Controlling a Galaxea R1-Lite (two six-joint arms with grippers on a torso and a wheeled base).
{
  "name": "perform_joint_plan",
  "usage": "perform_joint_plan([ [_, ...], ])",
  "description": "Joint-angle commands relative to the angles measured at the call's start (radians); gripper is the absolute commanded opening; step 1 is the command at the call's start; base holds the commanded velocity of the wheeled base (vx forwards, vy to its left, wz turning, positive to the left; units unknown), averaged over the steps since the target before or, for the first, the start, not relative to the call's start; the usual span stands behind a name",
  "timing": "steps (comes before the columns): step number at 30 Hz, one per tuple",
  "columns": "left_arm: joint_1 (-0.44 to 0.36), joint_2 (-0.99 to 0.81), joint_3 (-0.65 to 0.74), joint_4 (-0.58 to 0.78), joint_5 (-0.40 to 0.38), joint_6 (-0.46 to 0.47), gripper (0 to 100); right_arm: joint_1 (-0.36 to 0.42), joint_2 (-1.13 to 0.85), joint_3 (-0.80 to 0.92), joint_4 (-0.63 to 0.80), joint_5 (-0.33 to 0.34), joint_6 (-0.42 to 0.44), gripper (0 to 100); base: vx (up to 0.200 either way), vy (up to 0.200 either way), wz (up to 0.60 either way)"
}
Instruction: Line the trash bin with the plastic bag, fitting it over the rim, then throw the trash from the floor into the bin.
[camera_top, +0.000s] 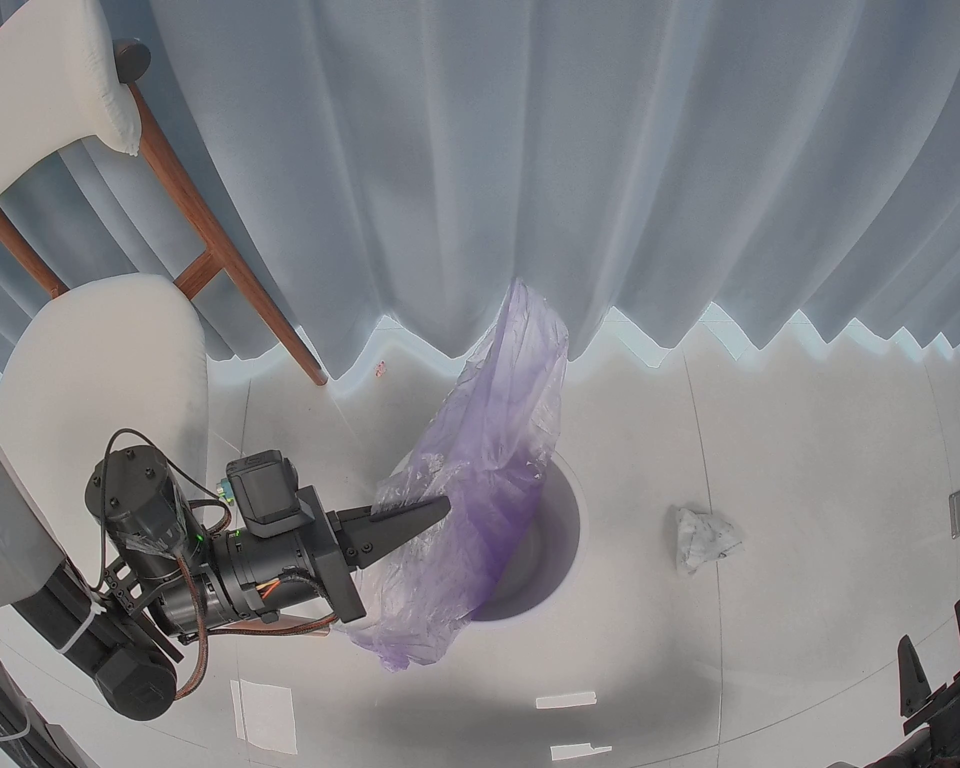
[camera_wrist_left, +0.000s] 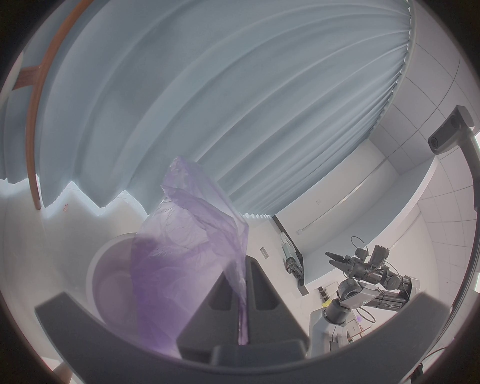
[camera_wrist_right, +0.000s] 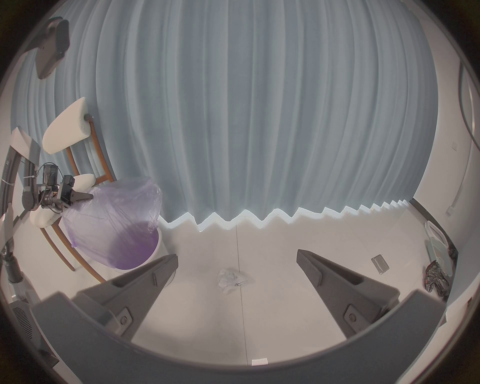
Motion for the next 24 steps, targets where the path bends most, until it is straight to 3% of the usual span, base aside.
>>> perform_joint_plan([
  [1, 0.005, 0.021, 0.000, 0.000, 0.000, 0.000, 0, 0.001, -0.016, 0.018, 0.000, 0.000, 0.000, 100, 0.000, 0.000, 0.00],
  [24, 0.027, 0.099, -0.003, -0.002, 0.000, 0.001, 0, 0.000, -0.016, 0.018, 0.000, -0.001, 0.000, 100, 0.000, 0.000, 0.00],
])
